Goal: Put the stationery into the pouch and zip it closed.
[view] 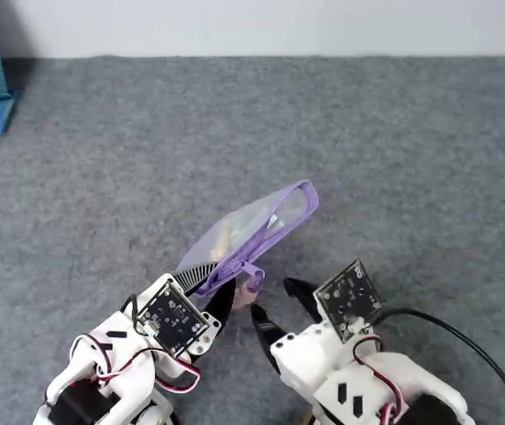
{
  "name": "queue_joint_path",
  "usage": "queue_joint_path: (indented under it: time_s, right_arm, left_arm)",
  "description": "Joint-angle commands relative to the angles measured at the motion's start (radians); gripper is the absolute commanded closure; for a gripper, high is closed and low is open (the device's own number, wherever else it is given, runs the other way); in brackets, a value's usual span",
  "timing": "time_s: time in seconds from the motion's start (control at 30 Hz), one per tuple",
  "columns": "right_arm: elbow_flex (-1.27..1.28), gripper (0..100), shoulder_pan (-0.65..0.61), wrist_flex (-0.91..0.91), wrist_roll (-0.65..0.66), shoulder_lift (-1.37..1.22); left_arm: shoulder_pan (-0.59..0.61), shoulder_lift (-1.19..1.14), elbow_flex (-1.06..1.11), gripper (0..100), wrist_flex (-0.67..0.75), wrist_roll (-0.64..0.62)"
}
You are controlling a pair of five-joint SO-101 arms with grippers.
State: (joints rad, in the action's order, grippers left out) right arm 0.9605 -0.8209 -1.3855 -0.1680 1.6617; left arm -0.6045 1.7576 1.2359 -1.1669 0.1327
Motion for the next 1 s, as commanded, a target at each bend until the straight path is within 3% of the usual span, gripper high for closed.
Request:
queue_joint_path:
  time_s: [0.0, 0.4, 0.53, 0.73, 0.97]
  right_arm:
    - [0.003, 79.0, -0.013, 0.054, -0.012, -0.059]
    - [0.051, 81.5, 0.007, 0.177, -0.005, -0.101]
    - [0.068, 94.7, 0.081, 0.228, -0.003, -0.101]
    - [0.071, 96.5, 0.176, 0.257, 0.055, -0.091]
    - [0.069, 99.2, 0.398, 0.308, 0.103, -0.09]
  left_arm:
    - [-0.003, 0.02, -0.007, 99, 0.023, -0.011]
    - [-0.003, 0.021, -0.007, 99, 0.018, -0.011]
    - [-0.003, 0.021, -0.007, 99, 0.017, -0.011]
    - [-0.003, 0.021, -0.007, 99, 0.017, -0.011]
    - [-0.003, 0.021, -0.007, 99, 0.015, -0.011]
